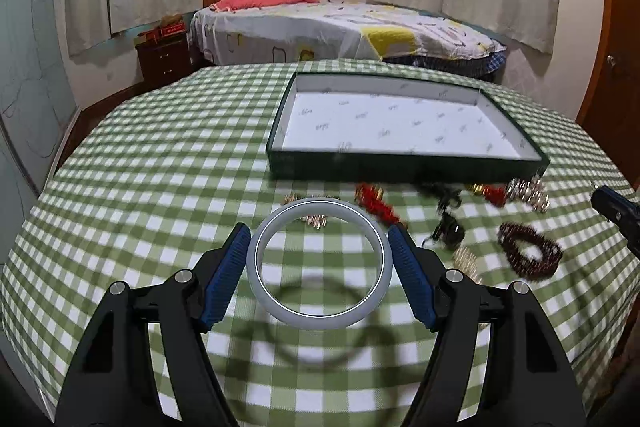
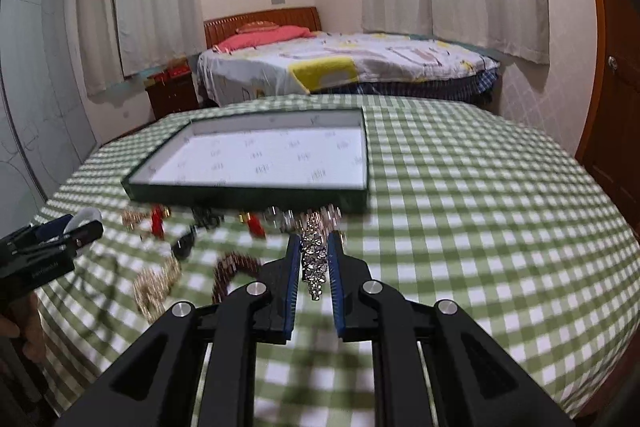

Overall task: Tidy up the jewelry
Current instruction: 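Place the bangle and silver brooch into the green box, opening both tools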

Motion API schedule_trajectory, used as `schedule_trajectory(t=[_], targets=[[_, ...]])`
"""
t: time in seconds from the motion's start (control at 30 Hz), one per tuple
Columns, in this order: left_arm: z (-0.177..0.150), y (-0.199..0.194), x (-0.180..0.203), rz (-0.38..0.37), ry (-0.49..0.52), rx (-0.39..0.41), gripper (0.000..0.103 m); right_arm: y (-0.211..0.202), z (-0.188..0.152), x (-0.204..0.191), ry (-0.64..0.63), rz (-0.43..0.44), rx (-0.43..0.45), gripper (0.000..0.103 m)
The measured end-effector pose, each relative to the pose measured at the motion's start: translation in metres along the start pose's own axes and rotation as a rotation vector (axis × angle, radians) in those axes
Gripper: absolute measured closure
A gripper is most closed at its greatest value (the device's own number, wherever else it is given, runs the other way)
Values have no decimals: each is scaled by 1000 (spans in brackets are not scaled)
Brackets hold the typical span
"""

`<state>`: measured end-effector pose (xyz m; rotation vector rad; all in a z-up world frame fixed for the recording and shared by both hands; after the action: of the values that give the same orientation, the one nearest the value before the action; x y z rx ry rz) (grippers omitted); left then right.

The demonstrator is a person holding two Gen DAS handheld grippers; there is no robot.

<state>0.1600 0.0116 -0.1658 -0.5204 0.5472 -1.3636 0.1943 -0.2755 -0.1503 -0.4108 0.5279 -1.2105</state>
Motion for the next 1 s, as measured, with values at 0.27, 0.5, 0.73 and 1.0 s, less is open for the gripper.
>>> schedule_trajectory(t=[0.27, 0.5, 0.73, 1.0], targets=[[54, 12, 11, -31, -16, 52, 34, 24, 55, -4, -3, 29, 67, 88], [99, 57, 23, -43, -22, 57, 34, 63, 80, 5, 1, 27, 57, 88], [98, 118, 35, -47, 3, -36, 34, 113, 71, 19, 13, 17, -53, 88], [77, 156, 32, -46, 12, -148, 34, 148, 52, 32, 29, -7, -184, 88]])
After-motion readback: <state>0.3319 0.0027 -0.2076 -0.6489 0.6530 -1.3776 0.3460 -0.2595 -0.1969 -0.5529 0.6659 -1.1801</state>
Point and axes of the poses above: each gripper's, at about its wrist camera, not at the fingertips, and y roughly the way its jaws point, x to its right, z to its top, the point moved 7 cm from there along y, roughly the way its jaws point, and after that the axes turned 6 degrees about z, right-handed, at the moved point
